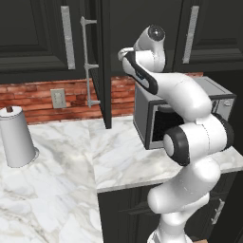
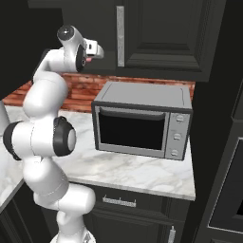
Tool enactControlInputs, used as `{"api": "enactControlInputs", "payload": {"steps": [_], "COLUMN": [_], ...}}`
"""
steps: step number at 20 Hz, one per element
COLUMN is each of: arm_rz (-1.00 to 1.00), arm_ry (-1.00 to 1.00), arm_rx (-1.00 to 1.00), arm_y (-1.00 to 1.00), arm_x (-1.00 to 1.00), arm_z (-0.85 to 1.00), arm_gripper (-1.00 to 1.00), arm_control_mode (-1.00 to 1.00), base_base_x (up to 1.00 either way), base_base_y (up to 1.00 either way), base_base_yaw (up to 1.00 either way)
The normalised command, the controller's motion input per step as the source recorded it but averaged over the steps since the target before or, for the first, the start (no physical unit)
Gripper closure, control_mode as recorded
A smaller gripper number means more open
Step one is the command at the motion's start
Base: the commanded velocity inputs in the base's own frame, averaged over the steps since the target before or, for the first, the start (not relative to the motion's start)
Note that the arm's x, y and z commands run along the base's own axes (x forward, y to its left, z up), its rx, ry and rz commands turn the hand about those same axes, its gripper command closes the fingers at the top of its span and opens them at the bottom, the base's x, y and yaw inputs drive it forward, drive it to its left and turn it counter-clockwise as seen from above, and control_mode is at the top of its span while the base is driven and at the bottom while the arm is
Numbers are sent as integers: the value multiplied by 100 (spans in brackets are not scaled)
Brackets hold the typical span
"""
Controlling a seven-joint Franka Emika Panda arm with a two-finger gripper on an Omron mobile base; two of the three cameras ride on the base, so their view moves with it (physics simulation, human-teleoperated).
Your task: Open the cabinet. Pick the bar soap and place it next to the sink. Then close the cabinet.
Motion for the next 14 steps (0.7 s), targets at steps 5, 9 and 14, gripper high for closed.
{"api": "enactControlInputs", "payload": {"steps": [5,9,14], "arm_rz": [0,0,0], "arm_ry": [0,0,0], "arm_rx": [0,0,0], "arm_y": [-4,0,-3], "arm_x": [-47,-41,-46], "arm_z": [21,35,21], "arm_gripper": [100,100,100], "arm_control_mode": [-100,-100,-100], "base_base_x": [0,0,0], "base_base_y": [0,0,0], "base_base_yaw": [0,0,0]}}
